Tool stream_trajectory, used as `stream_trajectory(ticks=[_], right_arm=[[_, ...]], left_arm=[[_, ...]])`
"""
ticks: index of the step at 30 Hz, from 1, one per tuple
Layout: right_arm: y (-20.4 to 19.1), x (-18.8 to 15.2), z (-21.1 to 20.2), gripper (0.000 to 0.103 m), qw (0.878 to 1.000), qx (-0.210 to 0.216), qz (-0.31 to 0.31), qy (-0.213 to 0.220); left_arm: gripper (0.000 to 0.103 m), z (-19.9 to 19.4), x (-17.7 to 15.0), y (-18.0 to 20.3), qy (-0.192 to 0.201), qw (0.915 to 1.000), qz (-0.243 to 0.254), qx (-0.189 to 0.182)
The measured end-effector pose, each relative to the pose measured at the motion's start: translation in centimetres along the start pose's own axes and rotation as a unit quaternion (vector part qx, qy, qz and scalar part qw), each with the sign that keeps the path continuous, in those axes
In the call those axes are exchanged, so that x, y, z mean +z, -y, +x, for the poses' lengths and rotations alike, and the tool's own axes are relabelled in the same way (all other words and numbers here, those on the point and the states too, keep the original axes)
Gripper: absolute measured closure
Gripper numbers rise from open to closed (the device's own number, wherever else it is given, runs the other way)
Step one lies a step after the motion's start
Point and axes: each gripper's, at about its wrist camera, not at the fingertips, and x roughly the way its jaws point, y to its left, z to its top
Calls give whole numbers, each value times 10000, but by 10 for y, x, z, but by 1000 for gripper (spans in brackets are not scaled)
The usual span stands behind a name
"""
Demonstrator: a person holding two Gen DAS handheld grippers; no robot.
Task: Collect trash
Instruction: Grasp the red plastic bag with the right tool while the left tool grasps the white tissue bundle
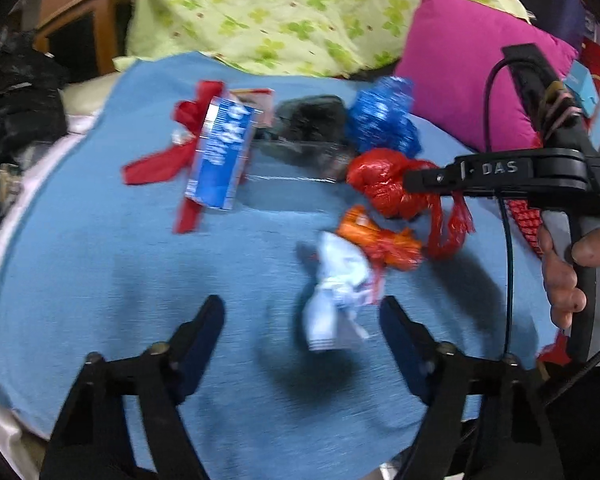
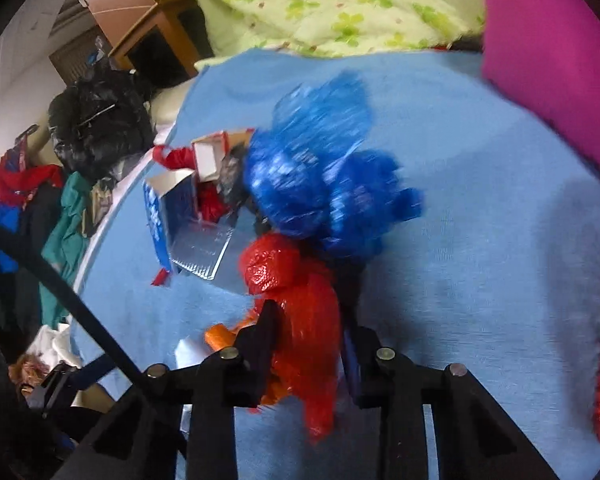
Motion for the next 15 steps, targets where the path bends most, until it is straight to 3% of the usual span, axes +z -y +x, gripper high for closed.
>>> stream_trajectory(ticks=[5, 7, 10, 15], right_arm=[[13, -11, -44, 73, 9990, 90, 181, 390], [18, -15, -62, 73, 9976, 225, 305, 582], [22, -22, -88, 73, 9951, 338, 391, 845], [23, -27, -109, 71, 9924, 464, 399, 1069]], left_arm=[[49, 20, 7, 11, -273, 9985, -192, -426], [56, 31, 6, 14, -430, 9980, -217, -406], [76, 49, 3, 14, -731, 9955, -383, -460], [80, 46, -1, 8, -575, 9948, -694, -480]])
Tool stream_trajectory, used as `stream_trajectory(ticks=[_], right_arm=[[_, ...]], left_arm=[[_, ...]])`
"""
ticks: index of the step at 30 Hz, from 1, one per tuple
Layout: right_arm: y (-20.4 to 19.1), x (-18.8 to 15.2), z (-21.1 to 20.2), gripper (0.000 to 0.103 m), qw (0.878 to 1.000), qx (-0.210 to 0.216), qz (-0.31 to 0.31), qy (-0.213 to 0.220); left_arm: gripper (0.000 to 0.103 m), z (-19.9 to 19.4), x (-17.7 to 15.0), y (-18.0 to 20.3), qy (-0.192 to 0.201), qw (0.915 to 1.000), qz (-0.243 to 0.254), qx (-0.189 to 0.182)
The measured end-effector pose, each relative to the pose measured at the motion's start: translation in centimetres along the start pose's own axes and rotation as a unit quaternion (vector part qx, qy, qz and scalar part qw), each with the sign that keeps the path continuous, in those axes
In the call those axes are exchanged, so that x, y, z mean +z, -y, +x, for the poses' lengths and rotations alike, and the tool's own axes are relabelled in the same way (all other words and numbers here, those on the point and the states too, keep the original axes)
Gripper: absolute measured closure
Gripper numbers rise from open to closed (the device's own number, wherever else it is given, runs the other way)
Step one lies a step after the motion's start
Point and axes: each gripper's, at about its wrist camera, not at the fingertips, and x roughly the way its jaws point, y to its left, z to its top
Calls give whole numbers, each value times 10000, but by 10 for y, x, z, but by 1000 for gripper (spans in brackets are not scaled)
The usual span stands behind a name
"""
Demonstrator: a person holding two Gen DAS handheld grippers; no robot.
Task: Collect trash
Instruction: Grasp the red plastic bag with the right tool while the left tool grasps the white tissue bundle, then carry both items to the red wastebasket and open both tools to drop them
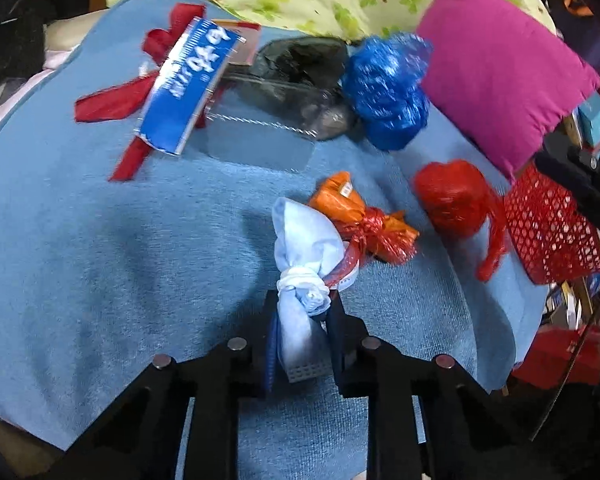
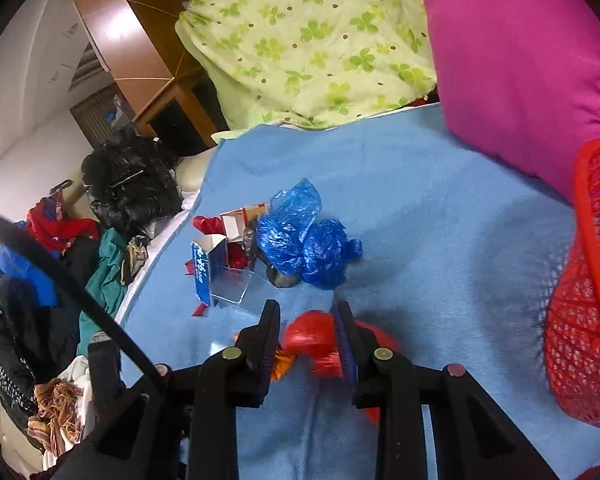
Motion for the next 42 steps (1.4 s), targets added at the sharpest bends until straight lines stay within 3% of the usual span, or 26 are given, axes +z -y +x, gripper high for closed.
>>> stream_trajectory(ticks=[2, 4, 5, 8, 12, 14, 15, 16, 22, 27, 33, 34, 35, 37, 42], right_arm=[[8, 0, -1, 64, 9998, 108, 121, -76], [12, -1, 4, 17, 9996, 2, 180, -207], [15, -3, 6, 16, 9995, -134, 214, -179], [15, -4, 19, 16, 9996, -124, 76, -237], [7, -14, 63, 17, 9937, -180, -181, -1093], [-1, -24, 78, 26, 9893, -466, -529, -1275], [-3, -27, 82, 35, 9877, -576, -634, -1308], [-4, -29, 85, 37, 9867, -653, -681, -1326], [2, -21, 65, 59, 9936, -555, -346, -924], [2, -13, 32, 61, 9985, -336, -148, -418], [4, -11, 14, 62, 9998, -134, 18, -177], [3, -11, 13, 62, 9998, -107, 33, -170], [4, -10, 11, 62, 9998, -117, 35, -151], [2, -11, 11, 62, 9998, -106, 19, -137], [-3, -12, 10, 62, 9999, -52, -36, -80]], left_arm=[[80, -7, 0, -3, 88, 10000, -31, -26], [80, -21, -10, 0, 231, 9997, -14, -12], [80, -29, -12, 0, 304, 9995, -21, 8], [80, -43, -8, -15, 418, 9991, -117, 14], [80, -52, -7, -27, 576, 9981, -192, 47], [80, -54, -6, -33, 643, 9977, -185, 135], [80, -51, -5, -32, 656, 9975, -175, 182], [80, -51, -5, -33, 667, 9974, -177, 221], [80, -57, -3, -44, 870, 9951, -358, 314], [79, -59, -1, -50, 1000, 9936, -468, 247], [78, -59, 5, -57, 994, 9922, -745, -65], [72, -59, 5, -59, 970, 9918, -818, -139], [57, -58, 6, -61, 937, 9917, -865, -188], [45, -56, 5, -64, 882, 9913, -966, -162], [44, -55, 1, -72, 844, 9899, -1118, 217]])
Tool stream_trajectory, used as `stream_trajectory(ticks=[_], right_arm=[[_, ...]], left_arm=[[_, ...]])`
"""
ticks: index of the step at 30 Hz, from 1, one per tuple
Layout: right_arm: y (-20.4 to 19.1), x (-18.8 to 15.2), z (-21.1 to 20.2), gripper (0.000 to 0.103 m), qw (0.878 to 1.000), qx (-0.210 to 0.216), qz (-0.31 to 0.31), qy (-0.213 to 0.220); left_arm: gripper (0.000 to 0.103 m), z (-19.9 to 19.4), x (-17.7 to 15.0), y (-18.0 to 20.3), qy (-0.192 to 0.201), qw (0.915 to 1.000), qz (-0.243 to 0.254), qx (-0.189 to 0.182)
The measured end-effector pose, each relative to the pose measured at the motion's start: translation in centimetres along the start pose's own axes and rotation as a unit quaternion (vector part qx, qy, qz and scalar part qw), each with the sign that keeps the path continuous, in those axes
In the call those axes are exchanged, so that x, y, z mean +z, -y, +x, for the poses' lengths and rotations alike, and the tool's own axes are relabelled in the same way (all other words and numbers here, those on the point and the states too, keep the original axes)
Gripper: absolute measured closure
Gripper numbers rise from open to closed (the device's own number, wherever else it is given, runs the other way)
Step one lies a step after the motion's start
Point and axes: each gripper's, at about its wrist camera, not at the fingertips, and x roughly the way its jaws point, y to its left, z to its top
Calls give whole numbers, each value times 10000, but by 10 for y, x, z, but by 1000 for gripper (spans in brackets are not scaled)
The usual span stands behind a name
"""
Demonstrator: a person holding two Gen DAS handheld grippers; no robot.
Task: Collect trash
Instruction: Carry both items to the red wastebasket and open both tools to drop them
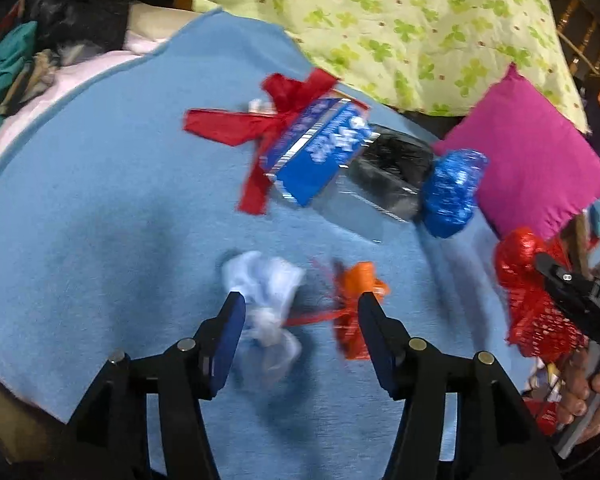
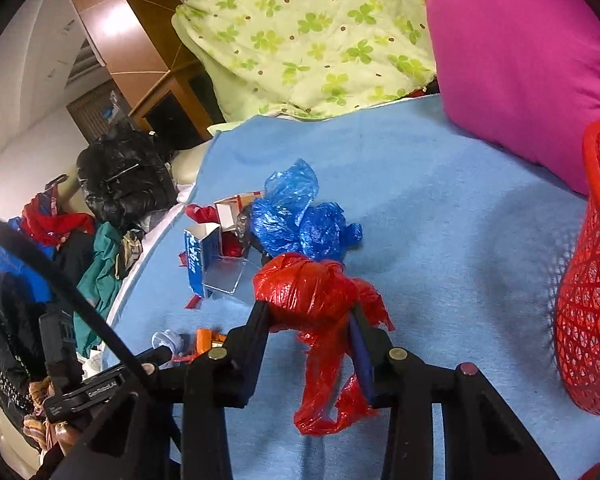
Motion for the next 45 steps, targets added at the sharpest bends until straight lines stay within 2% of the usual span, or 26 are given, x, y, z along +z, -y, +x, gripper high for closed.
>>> stream_trajectory(ticks=[4, 7, 10, 11, 12, 13, 16, 20, 24, 27, 31, 35, 38, 41, 45], right_arm=[[-5, 1, 2, 62, 10000, 78, -31, 32], [-11, 1, 4, 62, 9999, 94, -83, 30], [-12, 0, 4, 62, 9999, 53, -145, 19], [-11, 0, 4, 62, 9999, 39, -133, 14], [-9, 0, 3, 62, 9999, 22, -110, 13], [-7, 0, 2, 62, 10000, 9, -91, 24], [-4, 1, -2, 62, 9999, -41, -41, 121], [-4, 4, -15, 62, 9993, -56, -76, 354], [-9, 6, -42, 62, 9960, -55, -283, 851], [-13, 9, -79, 62, 9890, 27, -409, 1422], [-3, 9, -140, 62, 9727, 127, -302, 2299], [44, -1, -192, 62, 9553, -35, 275, 2945], [91, -11, -216, 62, 9450, -217, 892, 3138], [137, -24, -234, 62, 9323, -318, 1560, 3247], [182, -36, -245, 60, 9188, -377, 2182, 3269]], left_arm=[[43, -1, -4, 5, 34, 9989, 309, 347], [43, 7, -9, 1, -236, 9992, 223, 237], [44, 15, -16, 4, -444, 9968, 370, 548], [48, 17, -19, 2, -511, 9964, 354, 577], [68, 17, -20, 0, -544, 9965, 322, 548], [81, 17, -20, -1, -551, 9966, 313, 534], [84, 7, -18, -3, -350, 9974, 312, 545], [84, -20, -14, 5, 57, 9969, 553, 556], [84, -54, -3, 25, 513, 9931, 904, 548], [84, -78, 9, 60, 822, 9875, 1316, 269], [84, -95, 23, 132, 920, 9743, 2020, -391], [84, -89, 33, 219, 666, 9552, 2576, -1297], [84, -75, 32, 282, 430, 9375, 2943, -1805], [84, -49, 25, 335, 138, 9210, 3285, -2089], [83, -4, 19, 383, -394, 9091, 3440, -2315]])
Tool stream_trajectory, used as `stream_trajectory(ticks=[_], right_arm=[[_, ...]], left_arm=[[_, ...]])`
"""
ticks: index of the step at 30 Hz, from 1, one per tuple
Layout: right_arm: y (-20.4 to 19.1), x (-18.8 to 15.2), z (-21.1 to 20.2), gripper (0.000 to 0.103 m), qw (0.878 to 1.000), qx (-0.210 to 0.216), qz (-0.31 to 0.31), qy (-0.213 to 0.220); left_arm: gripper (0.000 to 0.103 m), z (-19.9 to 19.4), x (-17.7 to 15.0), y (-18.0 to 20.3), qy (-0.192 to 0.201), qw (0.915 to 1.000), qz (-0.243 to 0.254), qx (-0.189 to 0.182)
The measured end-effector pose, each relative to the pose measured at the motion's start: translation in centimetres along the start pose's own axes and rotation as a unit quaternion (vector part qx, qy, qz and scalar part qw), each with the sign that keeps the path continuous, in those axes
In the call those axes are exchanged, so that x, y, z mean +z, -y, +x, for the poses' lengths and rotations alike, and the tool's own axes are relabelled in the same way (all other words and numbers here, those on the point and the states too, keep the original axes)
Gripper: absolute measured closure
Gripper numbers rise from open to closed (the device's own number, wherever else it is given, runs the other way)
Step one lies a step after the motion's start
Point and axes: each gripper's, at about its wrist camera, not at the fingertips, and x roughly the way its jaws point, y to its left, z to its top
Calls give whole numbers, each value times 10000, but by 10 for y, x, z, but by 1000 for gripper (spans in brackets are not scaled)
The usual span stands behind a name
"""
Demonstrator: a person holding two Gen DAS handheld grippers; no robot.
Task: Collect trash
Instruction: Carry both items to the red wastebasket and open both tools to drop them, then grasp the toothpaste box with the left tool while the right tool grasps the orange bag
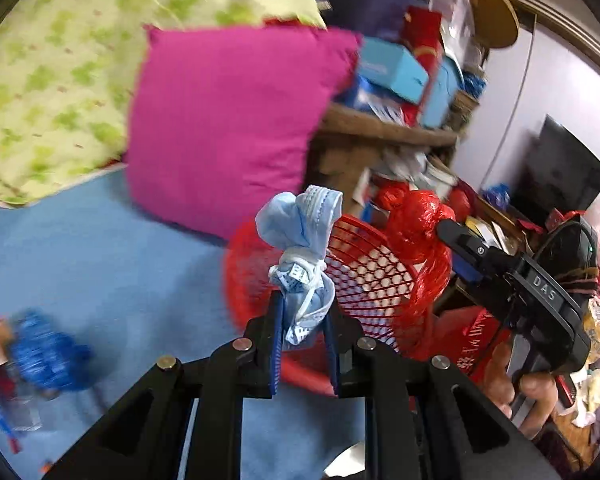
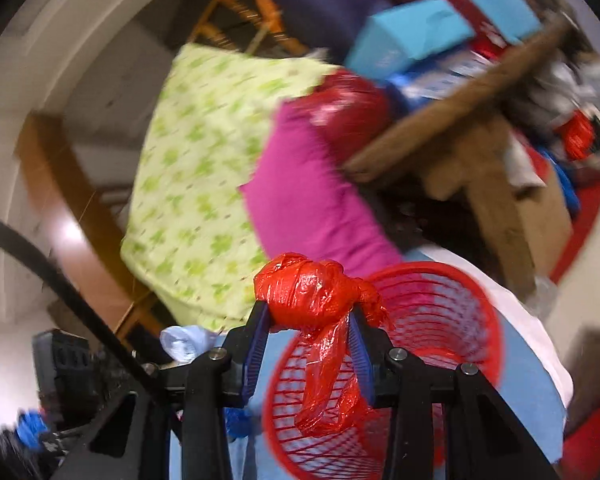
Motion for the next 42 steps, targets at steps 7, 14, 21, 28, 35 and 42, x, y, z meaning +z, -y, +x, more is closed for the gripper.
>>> stream_trajectory(ticks=[7, 14, 21, 28, 35, 42], right_arm=[[42, 9, 23, 40, 9963, -329, 659, -441], [21, 0, 24, 37, 9984, -249, 271, -426], [-57, -29, 20, 37, 9958, 279, -866, -58], [-149, -102, 69, 37, 9744, 1184, -1626, -999], [-217, -225, 147, 37, 9157, 1517, -1955, -3166], [-234, -309, 185, 38, 8718, 1232, -2201, -4200]], left_arm=[[55, 55, 7, 18, -458, 9988, -3, 143], [47, -9, -9, -22, 114, 9984, -287, 477], [42, -133, -71, -115, 942, 9731, -781, 1952], [36, -228, -156, -208, 1166, 9077, -1499, 3742], [36, -240, -216, -260, 1065, 8826, -2293, 3965], [36, -225, -238, -281, 867, 8841, -2565, 3809]])
